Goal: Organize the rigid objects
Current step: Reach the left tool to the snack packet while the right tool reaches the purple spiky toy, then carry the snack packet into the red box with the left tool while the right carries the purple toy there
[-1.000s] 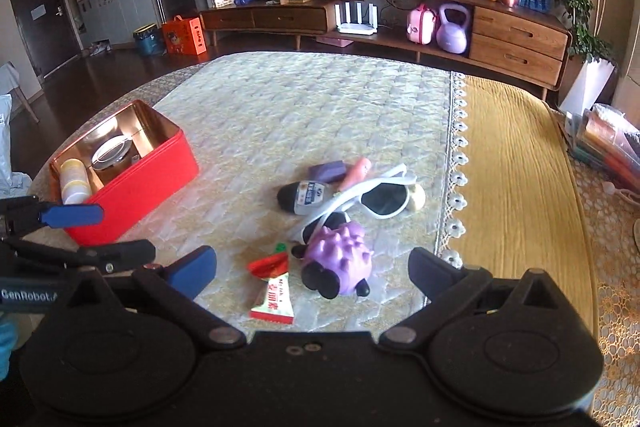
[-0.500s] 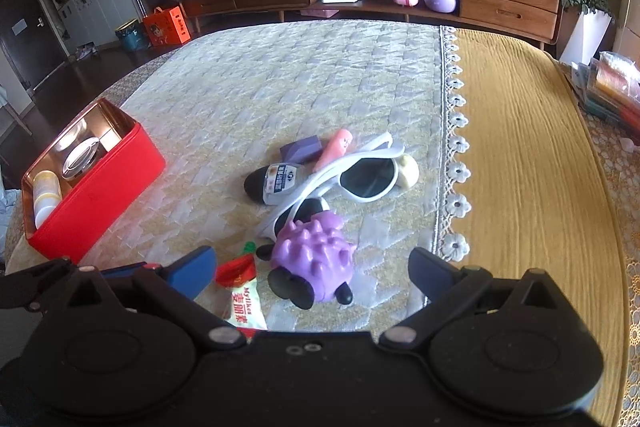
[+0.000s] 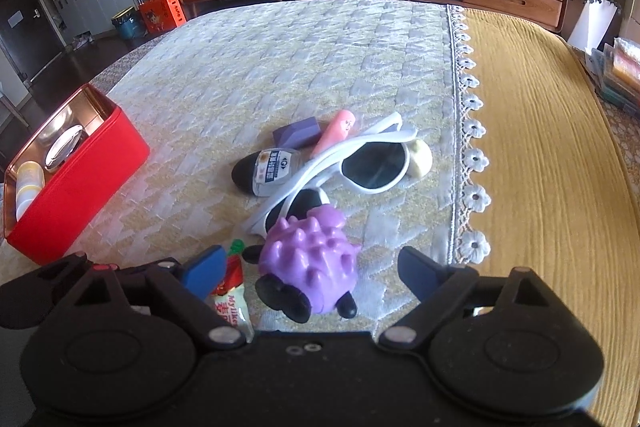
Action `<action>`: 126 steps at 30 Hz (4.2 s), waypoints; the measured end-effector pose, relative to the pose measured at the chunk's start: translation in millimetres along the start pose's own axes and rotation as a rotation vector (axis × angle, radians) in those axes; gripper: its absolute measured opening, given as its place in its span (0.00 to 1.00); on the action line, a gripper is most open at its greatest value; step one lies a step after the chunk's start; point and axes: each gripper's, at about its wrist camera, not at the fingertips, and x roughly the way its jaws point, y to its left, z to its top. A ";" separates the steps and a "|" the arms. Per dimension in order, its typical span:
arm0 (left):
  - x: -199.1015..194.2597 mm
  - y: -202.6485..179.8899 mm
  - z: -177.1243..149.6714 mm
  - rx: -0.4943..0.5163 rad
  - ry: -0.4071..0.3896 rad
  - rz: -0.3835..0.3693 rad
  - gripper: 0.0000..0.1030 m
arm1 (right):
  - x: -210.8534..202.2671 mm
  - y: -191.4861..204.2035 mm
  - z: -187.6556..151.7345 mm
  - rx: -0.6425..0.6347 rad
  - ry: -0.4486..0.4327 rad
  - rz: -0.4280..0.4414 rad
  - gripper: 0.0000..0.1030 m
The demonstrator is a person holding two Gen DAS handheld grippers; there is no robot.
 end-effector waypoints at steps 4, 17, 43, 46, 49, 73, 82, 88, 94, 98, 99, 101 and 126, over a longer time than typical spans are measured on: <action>0.1 -3.2 0.8 0.032 -0.014 0.022 0.57 | 1.8 -0.2 0.1 -0.001 0.003 0.003 0.75; -4.6 -1.9 0.4 0.072 -0.015 -0.008 0.19 | -0.5 4.6 -2.2 0.010 -0.009 0.009 0.61; -55.8 41.6 -3.2 0.010 -0.003 -0.052 0.18 | -52.0 21.2 -18.3 -0.003 -0.060 0.023 0.59; -65.5 50.9 -2.7 0.006 -0.010 -0.046 0.18 | -58.4 26.8 -19.0 -0.017 -0.065 0.022 0.59; -74.1 60.6 -1.3 0.004 -0.019 -0.035 0.18 | -65.7 32.9 -18.4 -0.034 -0.069 0.027 0.59; -135.2 174.5 8.5 -0.024 -0.055 0.043 0.18 | -88.0 126.9 14.1 -0.221 -0.094 0.106 0.59; -132.3 218.3 6.7 -0.080 -0.050 0.083 0.18 | -59.5 172.7 39.1 -0.288 -0.093 0.121 0.59; -115.7 239.8 6.3 -0.113 -0.033 0.107 0.18 | -32.1 200.6 60.8 -0.317 -0.082 0.117 0.59; -99.9 252.6 7.8 -0.135 -0.016 0.112 0.18 | 2.0 215.6 77.6 -0.319 -0.056 0.103 0.59; -89.6 257.4 8.0 -0.144 -0.003 0.119 0.18 | 26.6 222.8 87.2 -0.307 -0.037 0.098 0.59; -88.1 258.8 8.1 -0.148 -0.005 0.117 0.18 | 32.5 224.8 89.4 -0.302 -0.030 0.097 0.59; -84.7 261.1 9.3 -0.153 -0.006 0.115 0.18 | 42.3 229.5 91.9 -0.305 -0.017 0.098 0.59; -55.8 264.2 10.8 -0.164 0.027 0.097 0.18 | 77.3 232.4 92.8 -0.188 0.027 0.054 0.56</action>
